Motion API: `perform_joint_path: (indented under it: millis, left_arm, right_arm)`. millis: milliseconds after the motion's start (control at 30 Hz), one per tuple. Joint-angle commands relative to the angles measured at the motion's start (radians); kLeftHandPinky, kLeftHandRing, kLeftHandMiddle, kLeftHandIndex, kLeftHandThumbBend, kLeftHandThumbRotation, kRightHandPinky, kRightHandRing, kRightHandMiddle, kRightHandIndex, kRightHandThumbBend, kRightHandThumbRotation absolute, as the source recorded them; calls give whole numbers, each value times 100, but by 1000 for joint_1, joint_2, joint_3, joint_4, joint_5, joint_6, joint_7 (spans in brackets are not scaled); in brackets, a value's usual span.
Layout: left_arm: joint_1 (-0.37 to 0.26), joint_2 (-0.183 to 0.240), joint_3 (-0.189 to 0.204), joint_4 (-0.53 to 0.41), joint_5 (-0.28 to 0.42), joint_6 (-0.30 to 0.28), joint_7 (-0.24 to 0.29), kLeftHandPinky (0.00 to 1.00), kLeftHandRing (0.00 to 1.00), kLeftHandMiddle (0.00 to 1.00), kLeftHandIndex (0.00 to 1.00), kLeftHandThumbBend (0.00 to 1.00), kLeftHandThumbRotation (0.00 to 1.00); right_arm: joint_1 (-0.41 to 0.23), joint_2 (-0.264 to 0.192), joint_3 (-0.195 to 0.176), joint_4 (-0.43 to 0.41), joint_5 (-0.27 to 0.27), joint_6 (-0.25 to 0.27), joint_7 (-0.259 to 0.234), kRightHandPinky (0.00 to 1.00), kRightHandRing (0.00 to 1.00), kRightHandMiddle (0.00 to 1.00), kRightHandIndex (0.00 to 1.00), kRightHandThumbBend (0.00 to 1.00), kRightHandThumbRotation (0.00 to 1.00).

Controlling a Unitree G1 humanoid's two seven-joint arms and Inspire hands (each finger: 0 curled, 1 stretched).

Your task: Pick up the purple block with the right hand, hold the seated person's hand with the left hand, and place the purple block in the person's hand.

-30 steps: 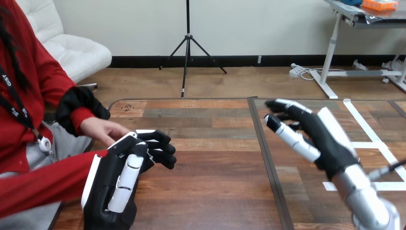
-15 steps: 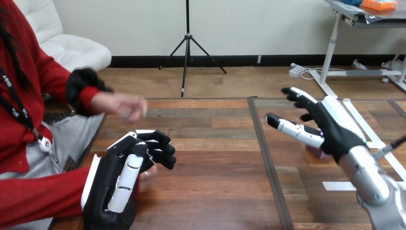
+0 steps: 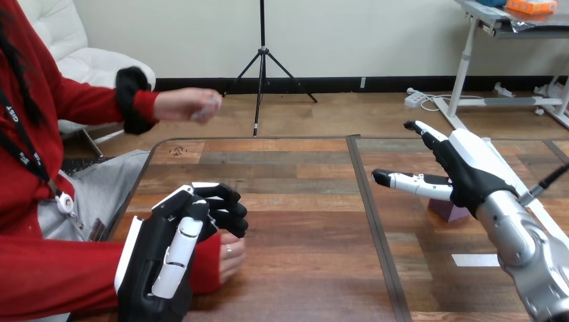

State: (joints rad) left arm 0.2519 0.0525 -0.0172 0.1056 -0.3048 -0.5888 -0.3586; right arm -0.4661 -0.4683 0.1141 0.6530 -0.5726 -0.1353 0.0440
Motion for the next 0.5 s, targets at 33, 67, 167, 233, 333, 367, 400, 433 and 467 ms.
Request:
perform_joint_path:
  millis: [33, 67, 167, 233, 333, 367, 400, 433, 467]
  left_arm:
    - [-94, -2, 19, -9, -10, -23, -13, 43, 49, 52, 53, 59, 74]
    - [-93, -2, 19, -11, -12, -21, -13, 43, 49, 52, 53, 59, 74]
    - [-94, -3, 20, -12, -9, -20, -10, 43, 48, 52, 53, 60, 74]
    - [-94, -3, 20, -12, -9, -21, -9, 43, 48, 52, 53, 60, 74]
    - [-96, -3, 21, -10, -8, -22, -10, 43, 48, 52, 53, 60, 74]
    - [-97, -3, 22, -8, -7, -24, -10, 43, 48, 52, 53, 60, 74]
    - [-97, -3, 22, -8, -6, -25, -10, 43, 48, 52, 53, 60, 74]
    - [-97, -3, 22, -8, -5, -25, -9, 43, 48, 52, 53, 61, 74]
    - [-96, -3, 22, -9, -5, -24, -8, 43, 48, 52, 53, 61, 74]
  right_arm:
    - [-216, -33, 52, 153, -53, -13, -80, 88, 94, 95, 94, 97, 76]
    - [-224, -33, 58, 167, -60, -13, -84, 88, 93, 95, 94, 97, 77]
    - [-250, -34, 73, 211, -75, -9, -93, 88, 93, 95, 94, 97, 78]
    - [-266, -35, 84, 240, -84, -9, -101, 87, 93, 95, 93, 97, 78]
    - [-288, -35, 102, 283, -100, -9, -111, 86, 92, 94, 93, 95, 78]
    - [-295, -35, 109, 296, -105, -7, -112, 86, 92, 94, 92, 95, 79]
    - [-301, -35, 114, 306, -109, -7, -114, 86, 92, 94, 92, 94, 79]
    - [-310, -35, 123, 323, -117, -1, -112, 86, 92, 94, 92, 93, 80]
    - [-317, -35, 130, 335, -121, 2, -110, 86, 92, 94, 92, 92, 81]
